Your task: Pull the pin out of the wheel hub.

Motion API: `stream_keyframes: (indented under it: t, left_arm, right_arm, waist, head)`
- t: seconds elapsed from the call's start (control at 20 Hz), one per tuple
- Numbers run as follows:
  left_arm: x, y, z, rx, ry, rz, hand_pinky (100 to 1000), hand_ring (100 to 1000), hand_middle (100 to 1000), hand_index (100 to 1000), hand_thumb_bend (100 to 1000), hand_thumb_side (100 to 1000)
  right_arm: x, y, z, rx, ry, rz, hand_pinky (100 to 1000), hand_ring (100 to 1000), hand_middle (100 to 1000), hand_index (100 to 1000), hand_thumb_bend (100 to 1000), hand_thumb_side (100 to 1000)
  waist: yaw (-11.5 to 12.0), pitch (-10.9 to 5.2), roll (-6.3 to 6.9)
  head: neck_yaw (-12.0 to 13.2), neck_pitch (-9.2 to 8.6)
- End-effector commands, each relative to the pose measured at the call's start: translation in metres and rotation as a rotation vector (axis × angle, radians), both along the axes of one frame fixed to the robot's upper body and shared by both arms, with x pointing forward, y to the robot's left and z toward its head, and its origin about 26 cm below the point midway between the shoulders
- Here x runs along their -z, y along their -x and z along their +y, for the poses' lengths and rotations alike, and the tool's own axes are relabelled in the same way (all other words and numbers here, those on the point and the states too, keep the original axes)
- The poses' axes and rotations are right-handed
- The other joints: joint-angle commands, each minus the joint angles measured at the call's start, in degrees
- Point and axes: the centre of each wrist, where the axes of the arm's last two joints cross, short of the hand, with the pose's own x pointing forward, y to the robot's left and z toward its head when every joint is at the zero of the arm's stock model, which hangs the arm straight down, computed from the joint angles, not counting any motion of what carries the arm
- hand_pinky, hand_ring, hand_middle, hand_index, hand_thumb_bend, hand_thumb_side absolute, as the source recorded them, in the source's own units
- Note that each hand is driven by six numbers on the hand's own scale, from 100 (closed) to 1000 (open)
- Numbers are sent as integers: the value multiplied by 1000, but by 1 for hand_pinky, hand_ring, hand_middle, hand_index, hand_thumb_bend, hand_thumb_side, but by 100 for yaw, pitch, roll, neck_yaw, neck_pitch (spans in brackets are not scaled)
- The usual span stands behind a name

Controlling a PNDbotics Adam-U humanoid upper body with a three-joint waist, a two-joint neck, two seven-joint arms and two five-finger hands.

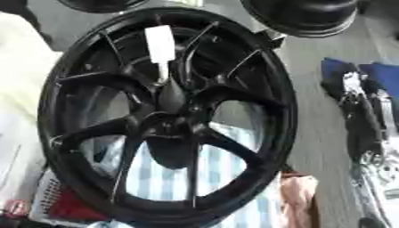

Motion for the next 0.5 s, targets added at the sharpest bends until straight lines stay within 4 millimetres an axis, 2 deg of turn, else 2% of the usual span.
stream_keyframes:
  t: [0.05, 0.5]
  left_arm:
    - [-7, 3, 1, -3, -12, -27, 498, 645, 609, 726, 100, 773]
    - [-9, 2, 1, -2, -44, -32, 496, 643, 608, 725, 100, 772]
  right_arm:
    - [-7, 3, 1, 2, 18, -24, 827, 704, 510, 628, 100, 605]
    - [-5, 3, 4, -7, 29, -30, 834, 724, 519, 635, 100, 612]
  waist:
    - [0, -67, 5]
    - [-88, 28, 34]
  head:
    - [-112, -110]
    - [-200, -162]
